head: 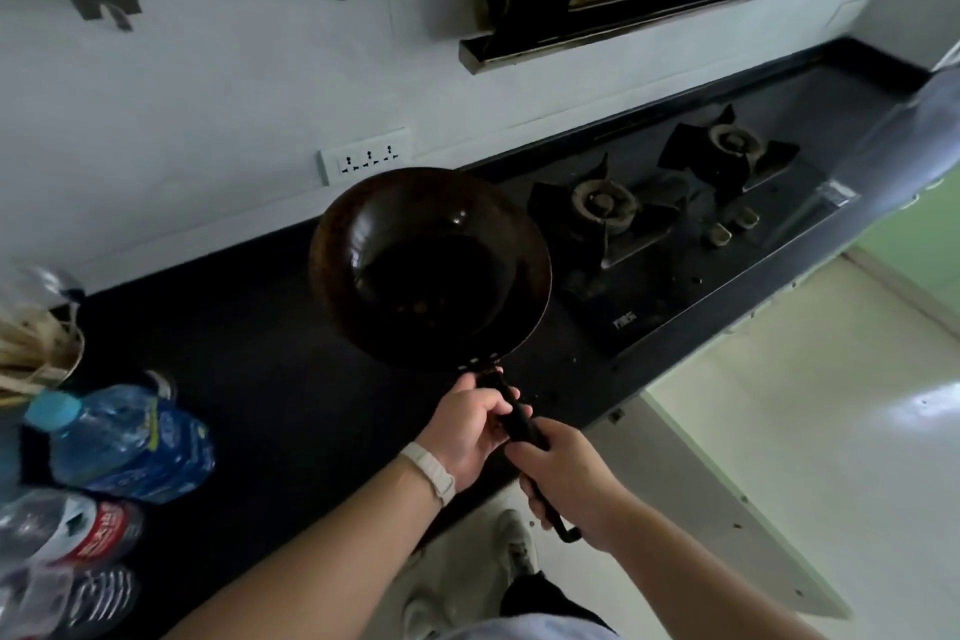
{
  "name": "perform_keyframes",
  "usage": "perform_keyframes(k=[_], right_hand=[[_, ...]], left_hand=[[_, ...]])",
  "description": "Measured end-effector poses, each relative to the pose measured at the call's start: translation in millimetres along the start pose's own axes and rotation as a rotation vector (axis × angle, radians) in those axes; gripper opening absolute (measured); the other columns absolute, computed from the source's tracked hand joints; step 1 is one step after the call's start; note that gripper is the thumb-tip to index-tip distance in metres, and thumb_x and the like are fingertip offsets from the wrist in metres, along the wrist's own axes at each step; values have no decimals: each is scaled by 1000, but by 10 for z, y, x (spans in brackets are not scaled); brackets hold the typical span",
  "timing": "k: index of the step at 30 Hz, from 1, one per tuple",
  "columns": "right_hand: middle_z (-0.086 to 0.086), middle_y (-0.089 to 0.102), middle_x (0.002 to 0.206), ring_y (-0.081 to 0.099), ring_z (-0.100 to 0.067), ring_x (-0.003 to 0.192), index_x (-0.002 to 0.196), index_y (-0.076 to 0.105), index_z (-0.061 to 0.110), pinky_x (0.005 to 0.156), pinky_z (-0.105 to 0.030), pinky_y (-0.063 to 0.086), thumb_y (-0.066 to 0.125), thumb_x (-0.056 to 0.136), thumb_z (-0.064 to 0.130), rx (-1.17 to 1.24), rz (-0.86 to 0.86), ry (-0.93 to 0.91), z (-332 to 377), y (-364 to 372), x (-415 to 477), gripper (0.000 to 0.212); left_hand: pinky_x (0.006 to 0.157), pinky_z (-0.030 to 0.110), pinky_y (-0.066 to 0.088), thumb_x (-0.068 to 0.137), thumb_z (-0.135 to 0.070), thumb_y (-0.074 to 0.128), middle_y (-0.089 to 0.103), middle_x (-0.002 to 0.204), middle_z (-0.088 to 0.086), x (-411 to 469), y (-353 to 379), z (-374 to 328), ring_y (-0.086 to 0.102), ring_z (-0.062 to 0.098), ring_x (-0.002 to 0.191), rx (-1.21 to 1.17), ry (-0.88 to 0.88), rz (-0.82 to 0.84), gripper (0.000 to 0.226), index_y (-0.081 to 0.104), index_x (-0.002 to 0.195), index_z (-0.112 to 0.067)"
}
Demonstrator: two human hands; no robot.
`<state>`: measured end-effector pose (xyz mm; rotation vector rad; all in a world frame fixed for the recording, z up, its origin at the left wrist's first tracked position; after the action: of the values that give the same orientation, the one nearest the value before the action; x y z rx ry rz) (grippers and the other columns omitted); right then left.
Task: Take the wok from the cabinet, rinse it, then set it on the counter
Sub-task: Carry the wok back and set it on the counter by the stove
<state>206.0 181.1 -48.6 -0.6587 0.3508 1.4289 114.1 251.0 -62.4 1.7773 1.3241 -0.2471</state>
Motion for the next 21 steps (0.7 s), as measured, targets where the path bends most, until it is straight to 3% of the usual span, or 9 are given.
perform_keyframes(k=[21], right_hand=[[1,58,54,52,-15,40,100,64,16,41,-29,42,57,92,16,64,-58,108,64,8,574,11]], left_hand=[[73,36,55,86,13,37,57,98,16,648,-90,-176,64,30,86,104,-129,-18,40,53,119,-1]])
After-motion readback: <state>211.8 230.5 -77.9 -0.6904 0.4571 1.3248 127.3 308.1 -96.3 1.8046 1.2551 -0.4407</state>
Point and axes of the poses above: each hand's wrist, its own x-axis towards the middle knuckle, its own y-axis out of the palm, z = x × y, the point moved 8 cm from there along x, towards the middle knuckle
